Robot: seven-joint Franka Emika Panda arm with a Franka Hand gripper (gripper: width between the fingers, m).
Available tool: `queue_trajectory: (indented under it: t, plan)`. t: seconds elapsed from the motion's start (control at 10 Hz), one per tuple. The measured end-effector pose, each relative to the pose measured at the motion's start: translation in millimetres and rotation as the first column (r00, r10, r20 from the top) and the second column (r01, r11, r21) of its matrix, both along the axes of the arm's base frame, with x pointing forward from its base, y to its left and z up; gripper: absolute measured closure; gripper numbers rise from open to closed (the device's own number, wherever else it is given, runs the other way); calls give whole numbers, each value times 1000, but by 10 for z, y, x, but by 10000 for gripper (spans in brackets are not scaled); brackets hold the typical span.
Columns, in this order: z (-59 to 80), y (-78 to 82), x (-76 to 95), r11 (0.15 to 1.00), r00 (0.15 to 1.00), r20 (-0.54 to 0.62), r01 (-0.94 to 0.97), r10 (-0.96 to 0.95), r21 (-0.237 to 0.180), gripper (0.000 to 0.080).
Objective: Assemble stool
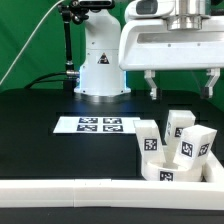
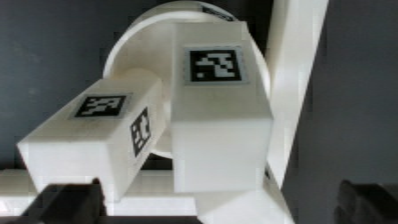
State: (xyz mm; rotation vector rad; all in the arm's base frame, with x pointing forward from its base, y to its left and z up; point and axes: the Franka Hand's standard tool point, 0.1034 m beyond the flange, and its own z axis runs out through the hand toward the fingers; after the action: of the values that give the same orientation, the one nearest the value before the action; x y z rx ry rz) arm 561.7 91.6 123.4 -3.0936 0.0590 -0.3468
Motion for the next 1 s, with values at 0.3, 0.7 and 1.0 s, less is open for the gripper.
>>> queue_trajectory:
  t: [0.3, 0.7, 1.0]
  plan:
    - [-10, 1, -15, 1000, 1000, -20, 0, 0, 0, 150]
    - [-128, -21, -84, 1000, 958, -285, 4, -6, -10, 150]
    - [-176, 10, 36, 1000, 933, -360, -1, -6, -18, 150]
